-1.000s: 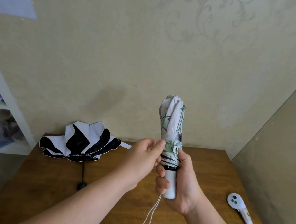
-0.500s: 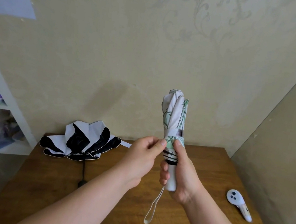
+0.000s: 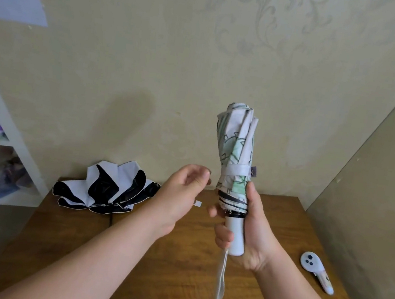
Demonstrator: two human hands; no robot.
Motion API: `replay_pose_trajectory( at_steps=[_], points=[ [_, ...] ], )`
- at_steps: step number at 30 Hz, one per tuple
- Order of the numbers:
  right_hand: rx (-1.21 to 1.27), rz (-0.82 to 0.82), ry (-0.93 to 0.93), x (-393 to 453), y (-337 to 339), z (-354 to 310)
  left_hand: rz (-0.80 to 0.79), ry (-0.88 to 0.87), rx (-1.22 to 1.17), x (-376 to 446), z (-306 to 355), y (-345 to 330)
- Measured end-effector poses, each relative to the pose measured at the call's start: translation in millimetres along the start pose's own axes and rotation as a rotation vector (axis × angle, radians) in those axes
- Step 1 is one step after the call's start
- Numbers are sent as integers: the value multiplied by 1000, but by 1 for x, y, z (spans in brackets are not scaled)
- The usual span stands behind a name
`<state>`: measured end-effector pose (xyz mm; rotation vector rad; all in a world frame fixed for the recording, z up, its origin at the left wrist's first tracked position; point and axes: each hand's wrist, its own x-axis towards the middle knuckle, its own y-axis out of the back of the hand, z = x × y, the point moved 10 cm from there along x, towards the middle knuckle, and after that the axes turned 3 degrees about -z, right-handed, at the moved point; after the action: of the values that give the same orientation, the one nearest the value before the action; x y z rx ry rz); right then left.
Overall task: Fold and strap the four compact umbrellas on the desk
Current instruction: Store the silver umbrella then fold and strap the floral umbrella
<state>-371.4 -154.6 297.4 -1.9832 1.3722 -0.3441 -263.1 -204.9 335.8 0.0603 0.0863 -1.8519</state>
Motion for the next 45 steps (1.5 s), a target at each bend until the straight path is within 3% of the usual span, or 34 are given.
replay_pose_trajectory(
  at_steps=[4, 10, 14, 22, 27, 33, 41, 45],
  points=[
    [-52, 15, -81, -1, -1, 6, -96, 14, -40, 0, 1, -11],
    [-337, 271, 42, -3, 18, -10, 53, -48, -106, -2, 3, 2],
    [-349, 399, 83, -7, 25, -7, 31, -95, -56, -7, 5, -5],
    [-455, 437, 347, -15, 18, -22, 156, -291, 454, -13, 18, 0],
    [-511, 476, 423, -16, 17, -27, 158, -369, 546, -21, 32, -13],
    [-611, 529, 428, -19, 22, -27, 129, -278, 573, -14, 25, -18],
    [-739, 599, 399, -22, 28, -22, 109, -180, 854, -7, 21, -20],
    [-761, 614, 364, -21, 30, -19, 52, -142, 690, -3, 10, -21]
  ],
)
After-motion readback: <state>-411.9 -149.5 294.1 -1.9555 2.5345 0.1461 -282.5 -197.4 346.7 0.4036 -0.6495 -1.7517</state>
